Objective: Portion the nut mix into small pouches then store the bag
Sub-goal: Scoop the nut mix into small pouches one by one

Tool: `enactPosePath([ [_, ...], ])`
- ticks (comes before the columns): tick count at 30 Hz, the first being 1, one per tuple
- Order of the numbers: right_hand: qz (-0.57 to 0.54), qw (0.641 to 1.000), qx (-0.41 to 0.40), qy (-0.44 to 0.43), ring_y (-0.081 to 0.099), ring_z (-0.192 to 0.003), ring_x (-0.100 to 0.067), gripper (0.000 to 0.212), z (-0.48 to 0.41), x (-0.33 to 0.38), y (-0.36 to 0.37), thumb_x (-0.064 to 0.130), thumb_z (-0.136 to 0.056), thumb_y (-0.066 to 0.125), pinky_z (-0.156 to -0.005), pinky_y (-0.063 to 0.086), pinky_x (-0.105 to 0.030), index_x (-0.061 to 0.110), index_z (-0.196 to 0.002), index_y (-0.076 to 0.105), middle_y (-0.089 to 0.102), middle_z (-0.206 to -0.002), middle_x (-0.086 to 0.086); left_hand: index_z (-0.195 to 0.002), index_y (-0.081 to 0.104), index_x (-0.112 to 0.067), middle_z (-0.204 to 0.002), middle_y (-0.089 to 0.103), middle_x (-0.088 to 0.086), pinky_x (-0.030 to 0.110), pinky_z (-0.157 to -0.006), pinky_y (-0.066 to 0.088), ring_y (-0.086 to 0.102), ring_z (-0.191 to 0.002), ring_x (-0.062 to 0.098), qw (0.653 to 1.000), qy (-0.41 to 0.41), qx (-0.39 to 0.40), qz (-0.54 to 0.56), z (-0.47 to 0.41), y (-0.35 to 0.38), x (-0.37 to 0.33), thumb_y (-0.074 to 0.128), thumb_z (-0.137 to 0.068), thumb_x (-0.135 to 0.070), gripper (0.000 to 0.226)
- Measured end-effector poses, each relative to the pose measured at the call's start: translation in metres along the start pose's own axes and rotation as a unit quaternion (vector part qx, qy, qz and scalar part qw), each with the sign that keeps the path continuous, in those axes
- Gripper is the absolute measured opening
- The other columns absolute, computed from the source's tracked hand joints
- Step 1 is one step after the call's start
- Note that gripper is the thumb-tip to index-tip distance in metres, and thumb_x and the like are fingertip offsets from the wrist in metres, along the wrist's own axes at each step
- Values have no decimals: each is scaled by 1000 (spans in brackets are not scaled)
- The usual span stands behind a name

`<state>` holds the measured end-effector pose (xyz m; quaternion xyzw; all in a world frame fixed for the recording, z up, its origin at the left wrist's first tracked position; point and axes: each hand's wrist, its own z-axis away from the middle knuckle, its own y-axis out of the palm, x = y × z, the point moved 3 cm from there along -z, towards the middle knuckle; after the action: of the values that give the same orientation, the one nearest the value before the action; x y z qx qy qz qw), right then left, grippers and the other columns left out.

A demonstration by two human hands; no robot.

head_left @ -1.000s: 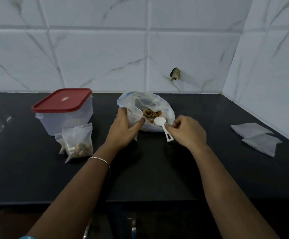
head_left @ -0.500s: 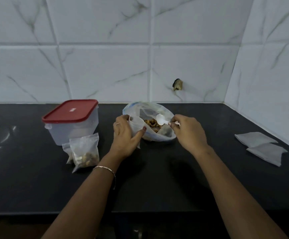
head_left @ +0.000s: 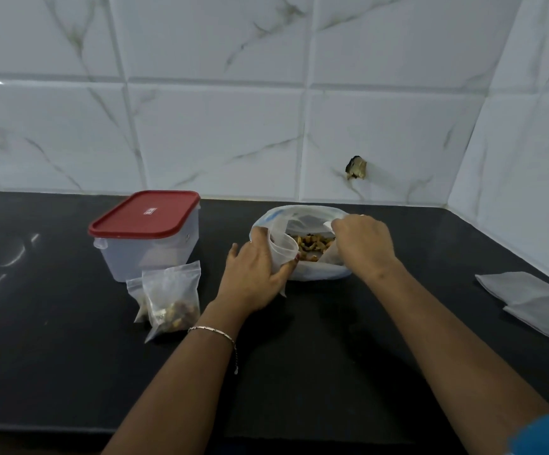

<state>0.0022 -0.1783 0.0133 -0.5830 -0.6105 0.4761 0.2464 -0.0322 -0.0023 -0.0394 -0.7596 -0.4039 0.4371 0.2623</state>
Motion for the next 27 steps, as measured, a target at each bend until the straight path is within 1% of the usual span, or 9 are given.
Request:
enactPosePath([
  [3, -2, 999, 33, -13, 63, -92, -20, 23, -2, 9, 11, 29, -91, 61, -67, 41, -29, 15, -108, 64, 66, -102, -5, -123, 25, -19, -124, 55, 10, 42, -94, 49, 57, -108, 23, 998, -8, 23, 50, -1, 7, 6, 51, -91, -54, 54],
  [5, -15, 999, 42, -23, 63, -89, -18, 23, 0, 14, 16, 28, -91, 62, -67, 40, -28, 15, -109, 62, 66, -100, -4, -123, 23, -21, -125, 54, 10, 33, -87, 50, 56, -105, 20, 996, -15, 42, 78, 0, 9, 9, 52, -91, -52, 52],
  [7, -36, 999, 32, -9, 63, -88, -18, 21, 1, 13, 20, 25, -90, 64, -69, 44, -29, 16, -108, 64, 66, -98, -3, -124, 23, -21, -124, 54, 10, 28, -84, 50, 56, -102, 17, 994, -17, 52, 92, 1, 9, 10, 54, -92, -48, 52],
  [10, -107, 994, 6, 34, 65, -86, -19, 22, 2, 5, 22, 19, -91, 62, -73, 52, -31, 20, -112, 68, 68, -99, -2, -127, 22, -19, -125, 55, 10, 30, -85, 52, 57, -102, 17, 992, -23, 62, 103, 1, 9, 10, 54, -93, -44, 53],
  [13, -196, 978, -2, 68, 65, -92, -19, 28, 2, -2, 23, 18, -93, 57, -75, 51, -32, 27, -117, 68, 70, -106, 2, -132, 19, -17, -128, 53, 9, 28, -86, 50, 55, -101, 14, 991, -28, 74, 111, 2, 9, 9, 54, -94, -42, 58],
  [16, -127, 991, -3, 42, 65, -86, -19, 25, 1, 2, 24, 23, -92, 61, -72, 50, -31, 21, -116, 67, 69, -100, -2, -132, 19, -16, -127, 53, 9, 30, -87, 51, 55, -101, 16, 990, -29, 81, 108, 3, 8, 7, 54, -94, -40, 57],
  [20, -62, 998, -11, 3, 66, -83, -19, 17, 1, 16, 31, 20, -92, 60, -70, 53, -32, 20, -107, 68, 68, -93, -2, -128, 21, -14, -120, 56, 11, 39, -87, 53, 59, -100, 21, 990, -28, 86, 106, 4, 7, 5, 55, -94, -37, 53],
  [23, -100, 995, -12, -23, 66, -90, -19, 21, 2, 14, 36, 20, -93, 58, -75, 53, -32, 23, -111, 68, 70, -100, 0, -130, 19, -12, -117, 56, 10, 41, -87, 53, 60, -98, 22, 989, -30, 97, 109, 5, 7, 4, 54, -95, -36, 55],
  [27, -199, 980, -28, -15, 65, -95, -16, 31, 2, -2, 35, 17, -95, 54, -79, 55, -34, 31, -121, 66, 70, -109, 4, -132, 18, -12, -119, 55, 10, 38, -86, 54, 60, -98, 21, 988, -32, 103, 108, 5, 6, 3, 53, -95, -37, 57],
])
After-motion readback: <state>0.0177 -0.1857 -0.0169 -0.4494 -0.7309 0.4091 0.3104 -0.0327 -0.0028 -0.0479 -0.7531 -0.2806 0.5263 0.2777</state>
